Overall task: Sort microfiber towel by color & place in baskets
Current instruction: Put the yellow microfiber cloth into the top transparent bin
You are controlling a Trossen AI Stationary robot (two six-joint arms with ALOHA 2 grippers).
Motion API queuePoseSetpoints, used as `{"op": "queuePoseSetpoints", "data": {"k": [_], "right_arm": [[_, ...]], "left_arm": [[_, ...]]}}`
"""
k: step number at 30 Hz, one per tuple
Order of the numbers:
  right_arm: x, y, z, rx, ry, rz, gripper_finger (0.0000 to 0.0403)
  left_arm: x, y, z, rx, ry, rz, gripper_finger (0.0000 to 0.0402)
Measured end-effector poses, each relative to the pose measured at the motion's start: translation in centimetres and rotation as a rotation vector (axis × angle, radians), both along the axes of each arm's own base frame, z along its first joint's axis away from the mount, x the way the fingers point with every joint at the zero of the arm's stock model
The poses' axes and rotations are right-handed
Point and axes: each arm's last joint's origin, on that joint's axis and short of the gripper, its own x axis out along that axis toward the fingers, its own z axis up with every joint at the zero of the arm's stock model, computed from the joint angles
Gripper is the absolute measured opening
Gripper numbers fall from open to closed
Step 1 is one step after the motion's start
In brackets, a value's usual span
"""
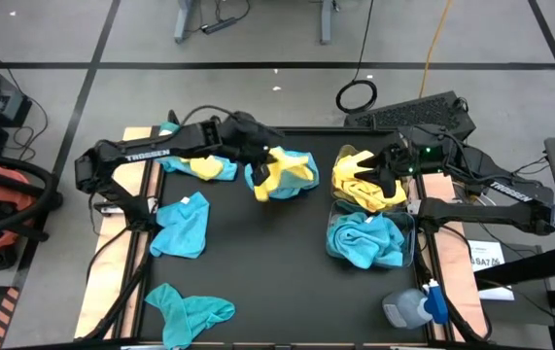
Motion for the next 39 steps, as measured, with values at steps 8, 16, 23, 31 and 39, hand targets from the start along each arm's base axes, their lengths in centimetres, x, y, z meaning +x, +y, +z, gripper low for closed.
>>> {"op": "queuePoseSetpoints", "data": {"k": [8,16,23,31,39], "right_arm": [[1.2,-0.1,0.6,-0.120,-0.065,0.036,0.0252],[4.0,-1.1,0.6,-0.162,-0.114,0.037,0.0330],[6.9,-1.5,0.3,-0.194,-0.171,0.077,0.0361],[10.2,-1.3,0.3,-0.264,-0.303,0.120,0.0360],[13.2,-1.0,-0.1,-0.271,-0.423,0.156,0.0359]], "left_arm": [[1.6,-1.7,5.4,0.138,-0.282,-0.093,0.0003],[2.5,-2.9,7.7,0.229,-0.491,-0.167,0.0002],[2.7,-3.6,9.0,0.232,-0.644,-0.260,0.0002],[3.1,-4.0,9.2,0.197,-0.699,-0.316,0.0002],[4.9,-5.0,8.1,0.126,-0.737,-0.389,0.0001]]}}
